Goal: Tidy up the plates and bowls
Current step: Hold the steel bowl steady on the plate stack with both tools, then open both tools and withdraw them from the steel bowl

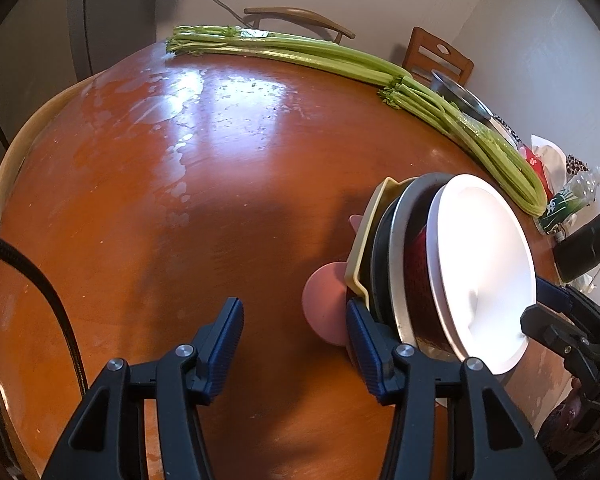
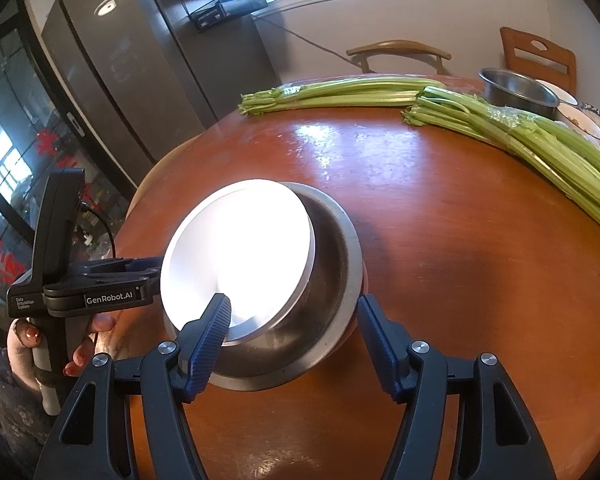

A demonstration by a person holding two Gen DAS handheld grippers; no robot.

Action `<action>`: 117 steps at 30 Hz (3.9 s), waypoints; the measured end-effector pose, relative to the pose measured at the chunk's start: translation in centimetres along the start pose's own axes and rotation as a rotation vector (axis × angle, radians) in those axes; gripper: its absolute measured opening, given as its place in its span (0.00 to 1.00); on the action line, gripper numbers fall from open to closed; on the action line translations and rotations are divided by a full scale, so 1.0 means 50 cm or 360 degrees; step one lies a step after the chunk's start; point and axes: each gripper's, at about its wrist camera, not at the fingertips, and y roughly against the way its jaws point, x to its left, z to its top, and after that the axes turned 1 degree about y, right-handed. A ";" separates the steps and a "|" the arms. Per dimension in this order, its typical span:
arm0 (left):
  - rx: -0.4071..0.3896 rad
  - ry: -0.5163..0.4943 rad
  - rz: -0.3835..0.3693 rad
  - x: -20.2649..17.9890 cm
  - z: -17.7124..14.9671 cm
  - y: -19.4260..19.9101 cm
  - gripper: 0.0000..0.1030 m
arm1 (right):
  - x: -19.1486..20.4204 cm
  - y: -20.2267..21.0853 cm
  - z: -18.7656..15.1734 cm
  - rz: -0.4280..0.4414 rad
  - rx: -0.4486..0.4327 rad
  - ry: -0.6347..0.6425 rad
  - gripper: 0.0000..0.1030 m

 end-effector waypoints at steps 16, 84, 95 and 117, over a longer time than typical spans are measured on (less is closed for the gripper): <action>0.0022 -0.0079 -0.0004 -0.075 0.025 -0.032 0.51 | -0.066 0.023 0.001 -0.0059 -0.0020 -0.0068 0.66; -0.0027 -0.0075 0.0044 -0.102 0.024 -0.024 0.52 | -0.084 0.054 -0.007 -0.0185 -0.0041 -0.0067 0.66; -0.0131 -0.0081 0.0105 -0.109 -0.002 0.029 0.52 | -0.075 0.089 -0.016 -0.0244 -0.0106 -0.0046 0.66; -0.0353 -0.0109 0.0242 -0.195 -0.096 0.100 0.54 | -0.047 0.135 -0.074 -0.0302 -0.0180 0.0017 0.66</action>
